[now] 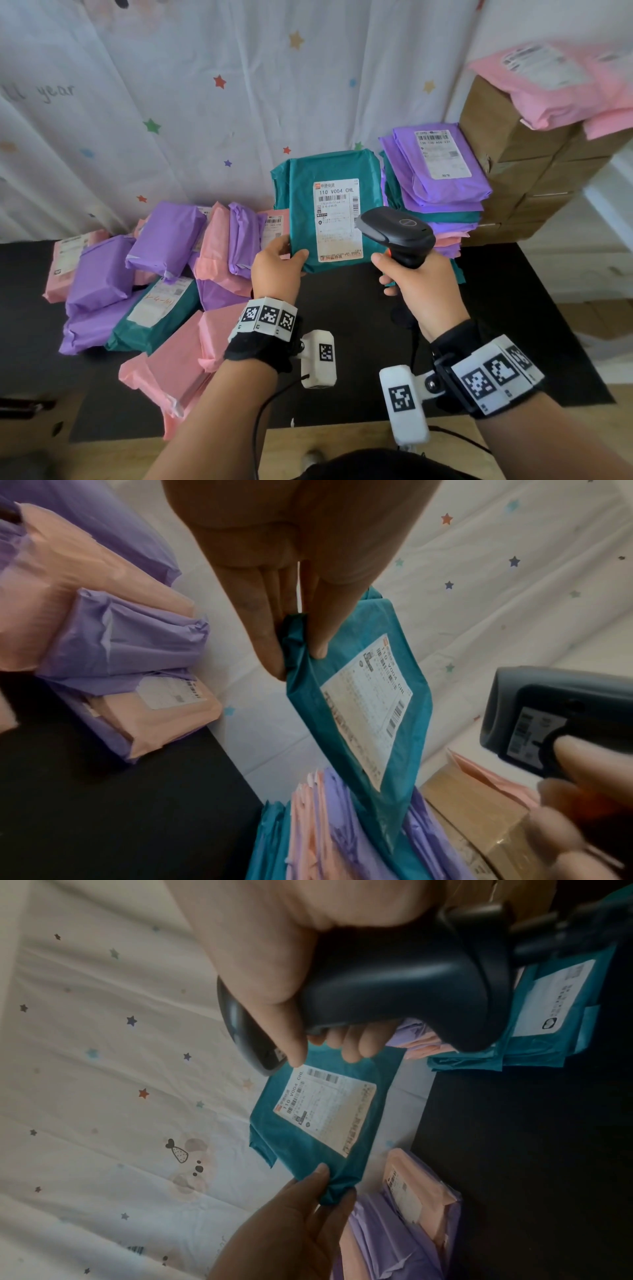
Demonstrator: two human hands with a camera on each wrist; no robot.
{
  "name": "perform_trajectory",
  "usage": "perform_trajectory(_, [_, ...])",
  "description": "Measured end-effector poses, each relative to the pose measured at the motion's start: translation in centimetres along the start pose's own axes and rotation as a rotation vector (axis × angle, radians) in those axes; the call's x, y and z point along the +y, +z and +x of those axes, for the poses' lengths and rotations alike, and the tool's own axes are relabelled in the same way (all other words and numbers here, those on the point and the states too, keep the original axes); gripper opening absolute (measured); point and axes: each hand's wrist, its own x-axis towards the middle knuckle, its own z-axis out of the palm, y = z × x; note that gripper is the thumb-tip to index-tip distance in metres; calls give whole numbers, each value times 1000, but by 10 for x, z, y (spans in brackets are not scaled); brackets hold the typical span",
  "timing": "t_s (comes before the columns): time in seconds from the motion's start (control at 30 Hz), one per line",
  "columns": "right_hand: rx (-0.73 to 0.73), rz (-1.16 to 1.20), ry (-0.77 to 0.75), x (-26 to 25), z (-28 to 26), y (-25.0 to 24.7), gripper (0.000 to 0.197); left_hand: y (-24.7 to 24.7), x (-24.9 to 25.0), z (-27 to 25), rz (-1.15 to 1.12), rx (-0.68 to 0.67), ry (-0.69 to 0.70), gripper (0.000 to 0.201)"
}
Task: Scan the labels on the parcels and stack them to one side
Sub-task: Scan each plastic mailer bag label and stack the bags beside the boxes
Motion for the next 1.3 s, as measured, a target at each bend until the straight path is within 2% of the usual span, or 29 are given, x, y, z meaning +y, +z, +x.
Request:
perform_trajectory(0.13, [69,17,-10,-1,8,-20,13,20,33,10,-40,-21,78,26])
perform_trajectory(0.27, [160,-6,21,2,24,-54,17,61,74,30,-161,-59,33,38])
perform_trajectory(0.4, [239,11,55,7,39,-92,17,115,103,50,-169,-83,18,31])
perform_trajectory(0.5, [269,-24,90,8,49,-119,24,155,116,60,-167,-97,5,29])
perform_trajectory(0.57, [280,-42,99,9,54,-134,25,177,120,64,-117,-93,4,29])
perform_trajectory(0.73, [288,-34,87,7,64,-156,11,207,119,67,140,-59,85,35])
perform_trajectory(0.87, [259,-50,98,10,69,-158,18,204,114,65,297,-50,105,44])
perform_trajectory(1.03, [205,-59,93,17,71,-143,21,182,107,51,348,-77,149,50])
perform_trajectory(1.2, [129,-30,66,20,64,-103,20,130,74,25,425,-28,217,40])
perform_trajectory(1.3, [70,-35,79,26,52,-70,11,85,37,7,533,-3,214,35])
